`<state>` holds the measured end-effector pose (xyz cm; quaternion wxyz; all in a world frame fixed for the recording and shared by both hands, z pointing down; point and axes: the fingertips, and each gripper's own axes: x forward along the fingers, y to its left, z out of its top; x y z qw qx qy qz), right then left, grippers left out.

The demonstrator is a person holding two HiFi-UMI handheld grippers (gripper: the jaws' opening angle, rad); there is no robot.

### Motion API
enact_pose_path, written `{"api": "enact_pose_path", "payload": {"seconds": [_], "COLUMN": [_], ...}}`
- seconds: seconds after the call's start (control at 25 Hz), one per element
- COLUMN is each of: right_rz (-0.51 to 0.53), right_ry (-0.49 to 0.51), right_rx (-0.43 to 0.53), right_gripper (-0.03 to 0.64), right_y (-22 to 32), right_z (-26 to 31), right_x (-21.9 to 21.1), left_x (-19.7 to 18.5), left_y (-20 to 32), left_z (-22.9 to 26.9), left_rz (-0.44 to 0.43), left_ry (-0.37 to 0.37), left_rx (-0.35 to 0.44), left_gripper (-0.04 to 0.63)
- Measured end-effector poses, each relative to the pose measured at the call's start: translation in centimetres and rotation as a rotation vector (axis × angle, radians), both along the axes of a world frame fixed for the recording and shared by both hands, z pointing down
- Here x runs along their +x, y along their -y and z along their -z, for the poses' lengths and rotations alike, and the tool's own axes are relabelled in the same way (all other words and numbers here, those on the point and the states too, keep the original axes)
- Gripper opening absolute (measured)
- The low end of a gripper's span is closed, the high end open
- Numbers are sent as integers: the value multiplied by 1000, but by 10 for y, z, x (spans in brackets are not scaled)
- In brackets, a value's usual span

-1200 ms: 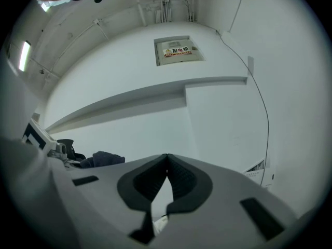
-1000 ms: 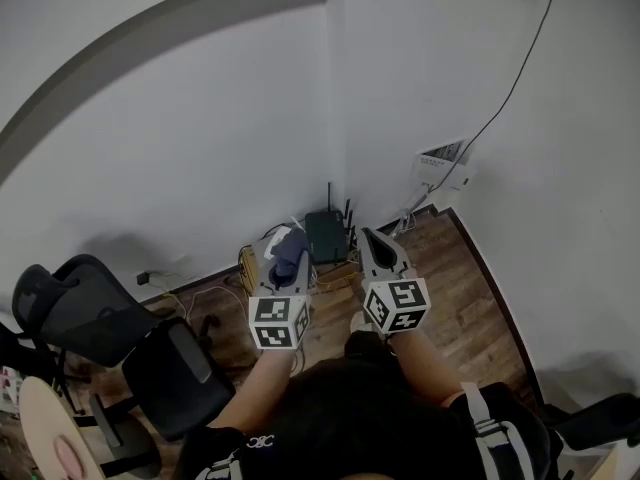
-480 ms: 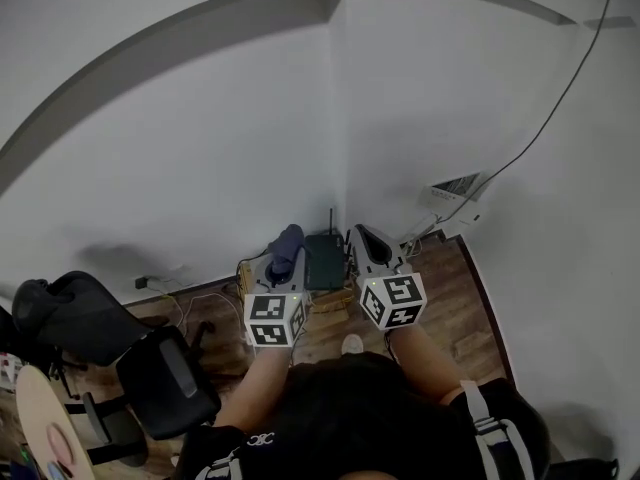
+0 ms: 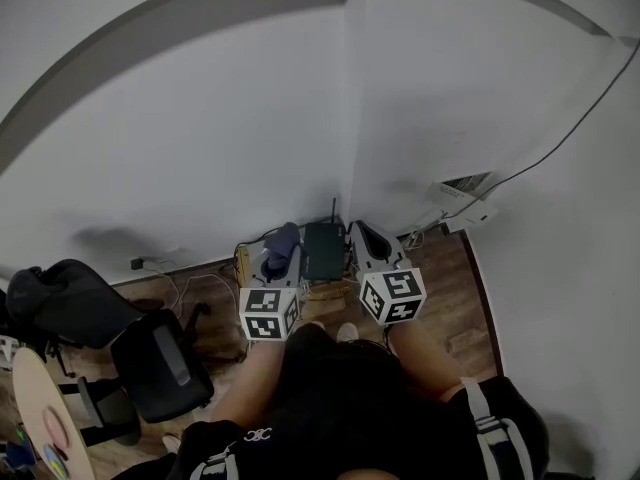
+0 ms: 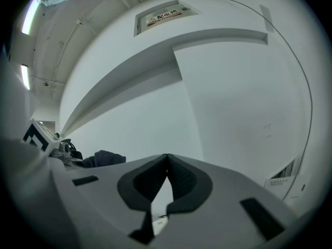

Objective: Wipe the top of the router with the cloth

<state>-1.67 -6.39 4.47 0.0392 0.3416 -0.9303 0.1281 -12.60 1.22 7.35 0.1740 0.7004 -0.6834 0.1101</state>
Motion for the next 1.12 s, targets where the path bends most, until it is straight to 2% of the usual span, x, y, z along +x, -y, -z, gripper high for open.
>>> {"api": "enact_pose_path", "payload": {"seconds": [0.12, 0.4, 0.6, 0.8, 1.12], "right_rz": [-3, -21, -51, -87, -80], "right_ry": [-21, -80, -130, -177, -201], "right_rx": [-5, -50, -117, -179, -279], "right_gripper": [0, 0, 0, 0, -2], "right_y": [6, 18, 18, 13, -3], "right_z": [-4, -29, -64, -102, -159], "right_x": [-5, -10, -11, -6, -5], "left_x": [-6, -20, -39, -42, -43], "left_y": [6, 27, 36, 41, 57], "left_z": [-8, -36, -79, -125, -201], "left_rz": [-11, -96, -139, -227, -368], "left_ry": [1, 69, 80, 81, 129], "left_rx": [-24, -98, -191, -267, -338], "left_gripper": [54, 54, 54, 55, 55]}}
